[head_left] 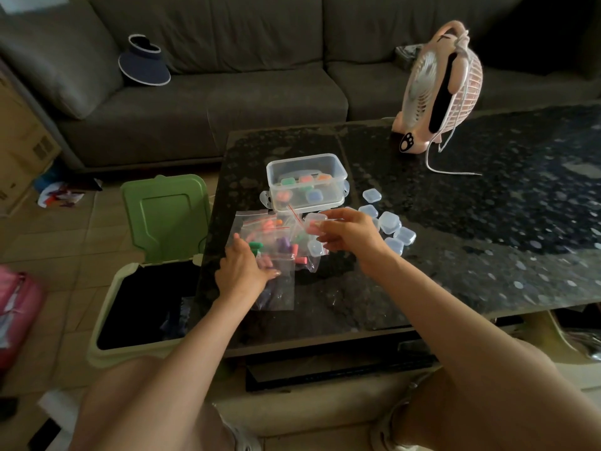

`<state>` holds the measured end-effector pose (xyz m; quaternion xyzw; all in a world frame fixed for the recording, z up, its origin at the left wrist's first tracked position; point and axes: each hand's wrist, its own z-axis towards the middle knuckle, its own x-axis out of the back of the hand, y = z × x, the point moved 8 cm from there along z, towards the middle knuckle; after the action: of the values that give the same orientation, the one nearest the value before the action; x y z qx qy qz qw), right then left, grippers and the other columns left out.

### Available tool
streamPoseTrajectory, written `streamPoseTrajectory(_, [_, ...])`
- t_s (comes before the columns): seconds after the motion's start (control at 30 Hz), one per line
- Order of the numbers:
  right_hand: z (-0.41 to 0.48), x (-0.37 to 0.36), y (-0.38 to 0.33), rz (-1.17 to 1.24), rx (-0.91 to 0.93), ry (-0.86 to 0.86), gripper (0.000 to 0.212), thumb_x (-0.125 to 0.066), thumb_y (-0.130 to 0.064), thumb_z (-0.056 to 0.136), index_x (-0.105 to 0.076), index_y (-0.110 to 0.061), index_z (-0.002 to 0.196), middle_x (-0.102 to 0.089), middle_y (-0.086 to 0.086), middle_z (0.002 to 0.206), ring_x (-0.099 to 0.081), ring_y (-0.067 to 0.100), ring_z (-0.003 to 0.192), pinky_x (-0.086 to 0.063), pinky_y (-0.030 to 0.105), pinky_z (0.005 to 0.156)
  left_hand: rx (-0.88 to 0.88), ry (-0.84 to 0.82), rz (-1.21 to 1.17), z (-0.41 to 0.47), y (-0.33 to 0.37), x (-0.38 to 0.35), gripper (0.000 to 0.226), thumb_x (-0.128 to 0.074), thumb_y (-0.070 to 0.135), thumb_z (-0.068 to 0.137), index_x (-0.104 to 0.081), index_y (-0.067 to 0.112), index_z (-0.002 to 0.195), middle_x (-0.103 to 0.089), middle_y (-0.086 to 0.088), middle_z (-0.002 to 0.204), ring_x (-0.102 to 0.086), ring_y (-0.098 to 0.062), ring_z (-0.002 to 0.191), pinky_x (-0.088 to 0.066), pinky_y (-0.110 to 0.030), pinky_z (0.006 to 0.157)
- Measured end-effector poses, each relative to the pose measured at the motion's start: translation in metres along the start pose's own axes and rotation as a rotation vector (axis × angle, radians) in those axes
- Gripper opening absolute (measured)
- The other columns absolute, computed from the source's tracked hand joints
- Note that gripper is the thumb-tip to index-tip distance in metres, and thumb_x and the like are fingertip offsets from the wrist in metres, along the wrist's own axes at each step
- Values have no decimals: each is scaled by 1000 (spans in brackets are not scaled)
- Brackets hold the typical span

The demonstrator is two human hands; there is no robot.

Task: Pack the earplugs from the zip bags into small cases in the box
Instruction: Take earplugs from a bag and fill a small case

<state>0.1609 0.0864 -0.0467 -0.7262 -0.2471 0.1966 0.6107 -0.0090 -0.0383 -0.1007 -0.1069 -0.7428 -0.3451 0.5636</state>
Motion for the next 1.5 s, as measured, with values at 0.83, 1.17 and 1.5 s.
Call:
streamPoseTrajectory(0.83, [95,-1,-55,-37,-153,146,25,-63,-15,89,-59,1,109,-66,21,98,-69,30,74,-60,37,69,-364,144,-476,-14,20,48,18,-63,12,88,-59,8,104,-66,-3,90,-60,-10,75,-41,-5,59])
streamPoseTrajectory(1.17, [37,-8,-18,-300,-81,-40,12,-61,-5,89,-66,-7,99,-68,12,92,-67,20,68,-58,25,59,-430,332,-561,-18,7,115,38,-60,0,86,-49,21,116,-62,-5,91,-63,-27,66,-49,-33,51])
streamPoseTrajectory(1.5, [12,-27,-18,-379,-1,-160,9,-59,-9,91,-65,-13,98,-70,3,87,-69,12,68,-57,20,59,-7,487,-417,47,-146,197,21,-67,10,81,-51,22,73,-59,-7,82,-61,-33,82,-48,-42,75])
